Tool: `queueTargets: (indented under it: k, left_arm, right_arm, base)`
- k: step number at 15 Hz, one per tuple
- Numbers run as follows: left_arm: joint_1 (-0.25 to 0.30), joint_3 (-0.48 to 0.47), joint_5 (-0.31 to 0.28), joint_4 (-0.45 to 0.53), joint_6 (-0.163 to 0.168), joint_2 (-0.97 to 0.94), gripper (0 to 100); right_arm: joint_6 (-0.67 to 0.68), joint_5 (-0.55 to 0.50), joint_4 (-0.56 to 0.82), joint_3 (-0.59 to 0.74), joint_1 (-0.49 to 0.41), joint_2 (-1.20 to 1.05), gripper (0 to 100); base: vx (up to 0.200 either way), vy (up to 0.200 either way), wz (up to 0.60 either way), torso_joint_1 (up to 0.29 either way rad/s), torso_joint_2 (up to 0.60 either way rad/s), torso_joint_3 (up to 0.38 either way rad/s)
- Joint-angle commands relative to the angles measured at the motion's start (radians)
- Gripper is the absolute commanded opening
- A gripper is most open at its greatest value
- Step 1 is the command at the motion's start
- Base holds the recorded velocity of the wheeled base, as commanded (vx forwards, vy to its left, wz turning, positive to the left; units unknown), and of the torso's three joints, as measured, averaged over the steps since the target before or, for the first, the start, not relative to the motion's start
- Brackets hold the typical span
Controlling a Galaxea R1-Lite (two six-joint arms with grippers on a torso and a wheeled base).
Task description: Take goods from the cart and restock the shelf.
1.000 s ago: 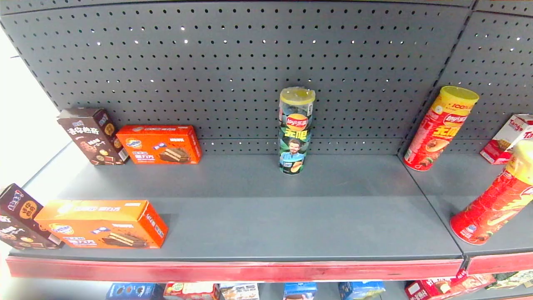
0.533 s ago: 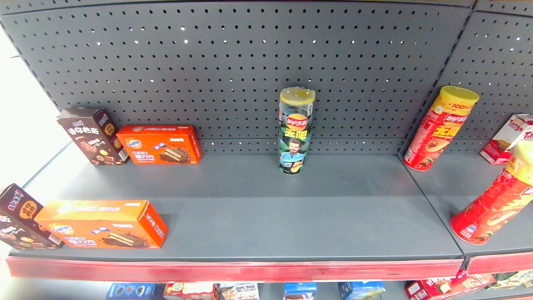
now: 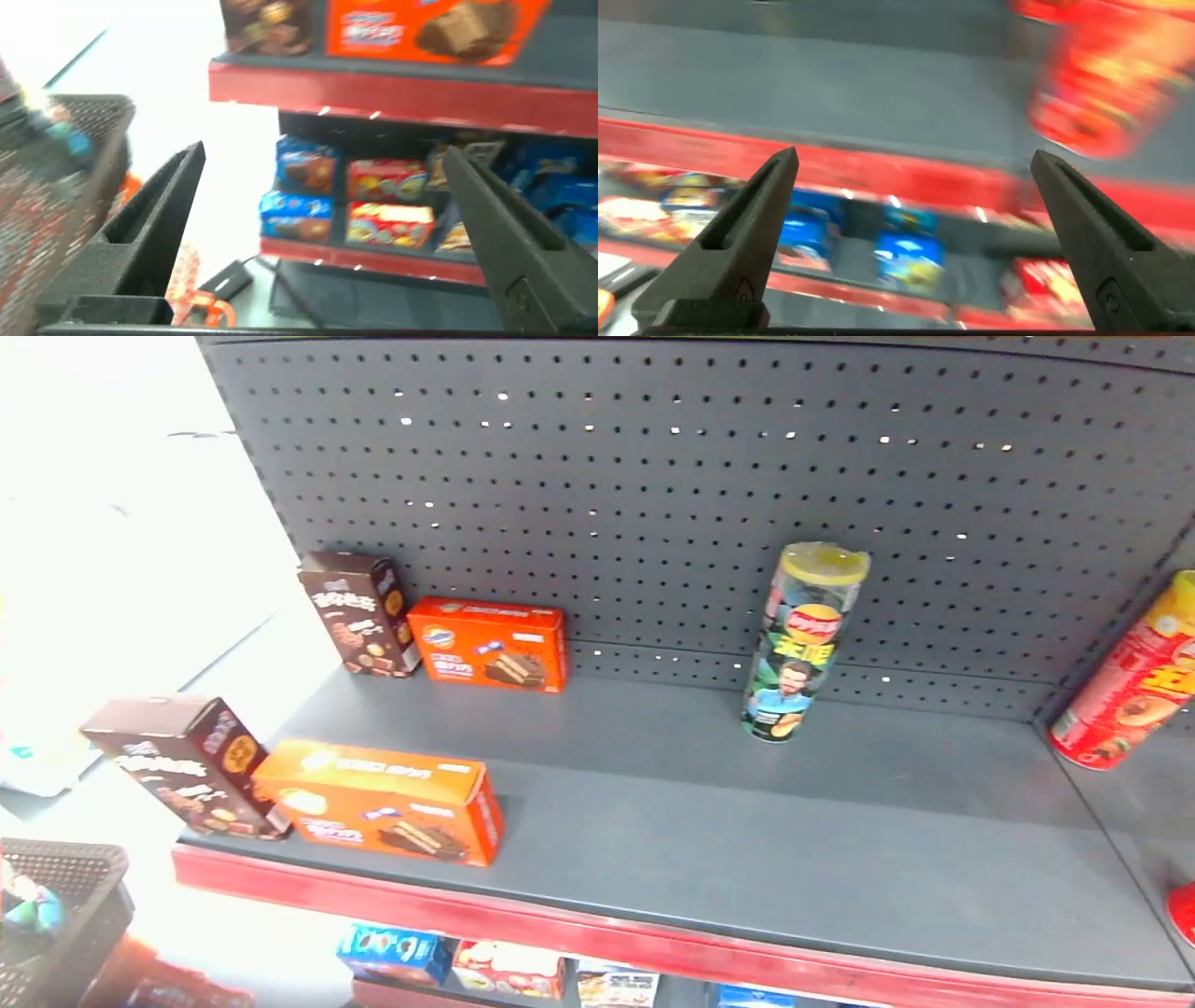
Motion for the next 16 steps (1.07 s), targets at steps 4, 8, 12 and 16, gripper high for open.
queueTargets:
  k: [4,8,12,16]
  left_arm:
    - [-0.002,0.000,-0.003,-0.001,0.002,0.001,100]
    - [0.000,0.000,-0.001,-0.001,0.000,0.001,100]
    - [0.000,0.000,-0.004,-0.001,0.002,0.001,100]
    - [0.000,0.000,-0.004,-0.001,0.002,0.001,100]
  right_arm:
    - [0.000,0.000,-0.001,0.000,0.000,0.002,100]
    - [0.003,-0.003,-0.001,0.000,0.000,0.002,100]
    - [0.003,-0.001,-0.001,0.000,0.000,0.002,100]
    - [0.003,-0.001,-0.001,0.000,0.000,0.002,100]
  base:
    - [0.000,0.000,0.60,0.002,0.00,0.001]
    - [0.000,0.000,0.30,0.005,0.00,0.002]
    - [0.000,0.000,0.00,0.000,0.00,0.000]
    - [0.000,0.000,0.00,0.000,0.00,0.000]
